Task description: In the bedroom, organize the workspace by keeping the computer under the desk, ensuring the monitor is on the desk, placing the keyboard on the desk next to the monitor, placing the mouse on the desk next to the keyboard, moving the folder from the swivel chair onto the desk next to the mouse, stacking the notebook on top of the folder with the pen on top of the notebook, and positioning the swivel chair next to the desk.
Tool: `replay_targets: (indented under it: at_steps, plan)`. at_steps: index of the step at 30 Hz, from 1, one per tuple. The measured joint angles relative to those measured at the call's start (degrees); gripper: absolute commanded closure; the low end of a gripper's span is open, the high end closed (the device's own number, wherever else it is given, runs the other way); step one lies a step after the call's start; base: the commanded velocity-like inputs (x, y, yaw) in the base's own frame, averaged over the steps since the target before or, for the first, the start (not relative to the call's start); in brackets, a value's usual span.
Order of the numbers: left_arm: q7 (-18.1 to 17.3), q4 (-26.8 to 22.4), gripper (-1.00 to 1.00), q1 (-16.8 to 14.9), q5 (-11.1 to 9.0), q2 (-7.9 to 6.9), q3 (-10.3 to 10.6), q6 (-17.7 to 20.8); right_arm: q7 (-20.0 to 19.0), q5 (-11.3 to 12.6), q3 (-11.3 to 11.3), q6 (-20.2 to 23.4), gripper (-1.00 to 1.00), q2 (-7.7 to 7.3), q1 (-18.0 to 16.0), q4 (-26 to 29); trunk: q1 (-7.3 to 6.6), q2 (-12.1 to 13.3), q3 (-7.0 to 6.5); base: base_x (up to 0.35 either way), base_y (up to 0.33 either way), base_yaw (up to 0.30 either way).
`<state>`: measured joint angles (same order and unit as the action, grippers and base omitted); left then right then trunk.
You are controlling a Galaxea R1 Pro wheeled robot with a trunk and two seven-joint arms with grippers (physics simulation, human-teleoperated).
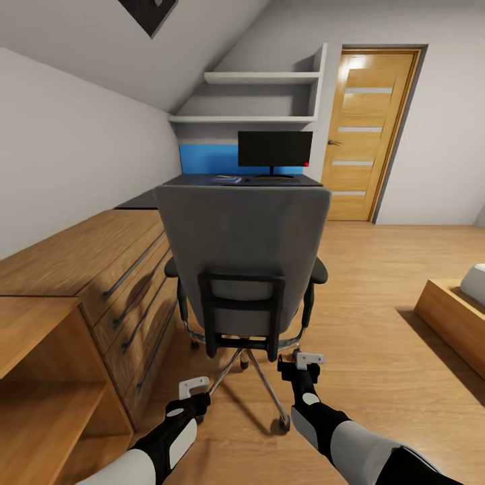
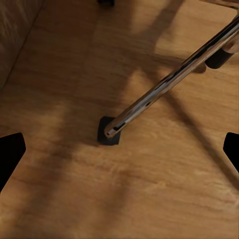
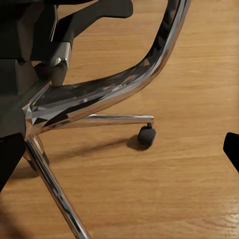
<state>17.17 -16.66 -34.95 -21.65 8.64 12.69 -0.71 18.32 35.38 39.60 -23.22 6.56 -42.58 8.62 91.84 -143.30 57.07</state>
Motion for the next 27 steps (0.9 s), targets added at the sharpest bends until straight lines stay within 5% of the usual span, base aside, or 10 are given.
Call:
replay_targets:
  at_steps: [27]
  plan:
    - [-0.02, 0.15, -1.0, 0.0, 0.1, 0.0, 0.0, -0.16, -0.09, -0.02, -0.03, 0.05, -1.0, 0.02, 0.0, 0.01, 0.0, 0.0, -0.02, -0.031, 0.039, 0.0]
